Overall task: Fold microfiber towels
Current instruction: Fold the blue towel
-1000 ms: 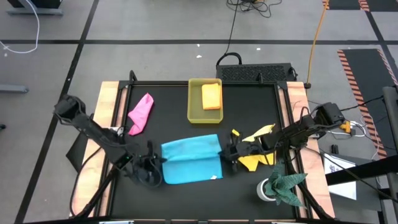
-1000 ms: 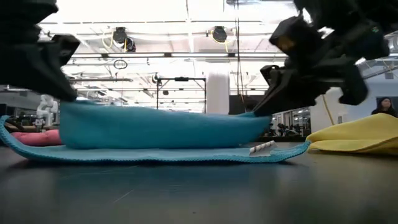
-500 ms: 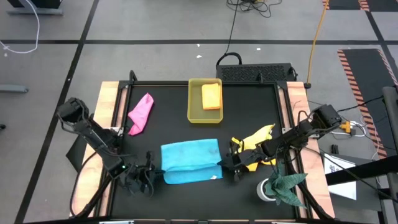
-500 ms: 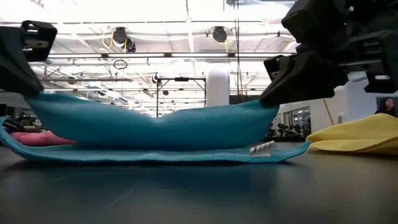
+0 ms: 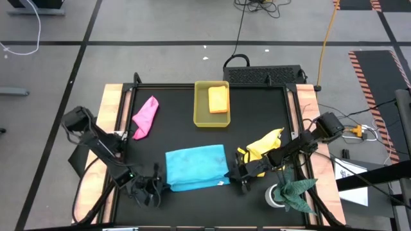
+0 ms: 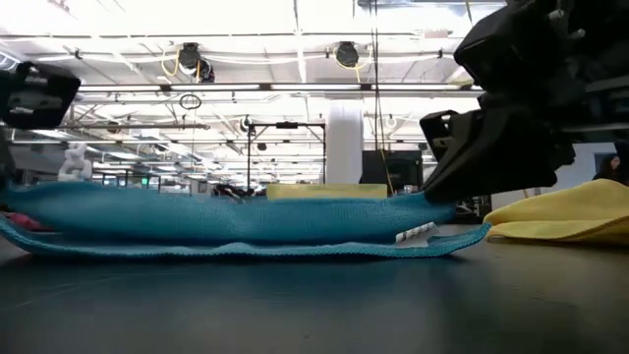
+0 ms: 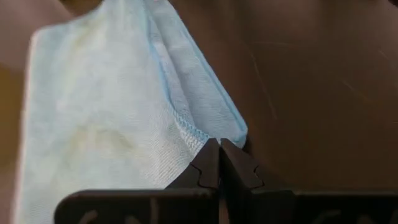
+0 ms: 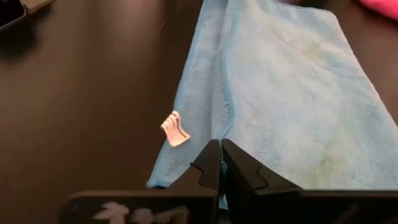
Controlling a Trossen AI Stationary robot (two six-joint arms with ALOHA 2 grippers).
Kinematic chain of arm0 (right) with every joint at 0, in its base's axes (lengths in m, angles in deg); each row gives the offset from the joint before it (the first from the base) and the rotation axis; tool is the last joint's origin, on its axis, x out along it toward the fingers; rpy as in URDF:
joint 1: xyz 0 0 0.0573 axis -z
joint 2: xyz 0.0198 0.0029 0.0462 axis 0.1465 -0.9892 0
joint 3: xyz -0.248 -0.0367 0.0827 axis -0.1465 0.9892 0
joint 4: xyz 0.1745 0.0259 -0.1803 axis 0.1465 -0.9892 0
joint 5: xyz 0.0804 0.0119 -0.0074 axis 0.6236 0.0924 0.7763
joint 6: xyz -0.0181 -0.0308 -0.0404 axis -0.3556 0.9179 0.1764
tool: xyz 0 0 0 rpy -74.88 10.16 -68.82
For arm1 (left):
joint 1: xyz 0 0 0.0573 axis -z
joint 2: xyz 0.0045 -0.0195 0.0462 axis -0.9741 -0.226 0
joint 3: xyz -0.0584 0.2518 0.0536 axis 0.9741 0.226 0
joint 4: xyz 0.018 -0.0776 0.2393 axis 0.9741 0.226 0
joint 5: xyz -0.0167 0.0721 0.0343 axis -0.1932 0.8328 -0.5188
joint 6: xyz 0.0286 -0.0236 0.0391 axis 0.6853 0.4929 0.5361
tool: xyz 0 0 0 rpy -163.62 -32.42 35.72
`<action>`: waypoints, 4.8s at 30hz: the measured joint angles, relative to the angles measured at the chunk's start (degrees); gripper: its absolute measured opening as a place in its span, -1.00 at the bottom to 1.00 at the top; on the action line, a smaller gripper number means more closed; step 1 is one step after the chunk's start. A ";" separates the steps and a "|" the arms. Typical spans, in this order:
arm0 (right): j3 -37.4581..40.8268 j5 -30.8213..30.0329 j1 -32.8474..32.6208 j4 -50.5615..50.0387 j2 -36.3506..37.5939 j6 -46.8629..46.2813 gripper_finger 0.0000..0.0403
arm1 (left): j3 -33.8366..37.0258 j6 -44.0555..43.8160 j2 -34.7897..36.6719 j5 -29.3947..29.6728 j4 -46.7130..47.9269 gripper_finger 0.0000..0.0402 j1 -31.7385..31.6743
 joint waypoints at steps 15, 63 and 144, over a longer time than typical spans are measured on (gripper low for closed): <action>0.00 3.04 -0.14 2.05 0.00 -0.33 -1.00 | 0.00 -11.40 -3.45 -2.24 -4.83 -0.70 0.07; 0.01 23.76 1.44 2.74 -5.31 -12.21 -0.92 | 0.01 -14.33 -6.89 -16.27 -12.05 -0.19 -9.47; 0.00 1.20 14.84 -4.91 -0.65 -11.96 -1.00 | 0.00 -40.45 -1.94 -2.75 2.70 -0.19 -10.38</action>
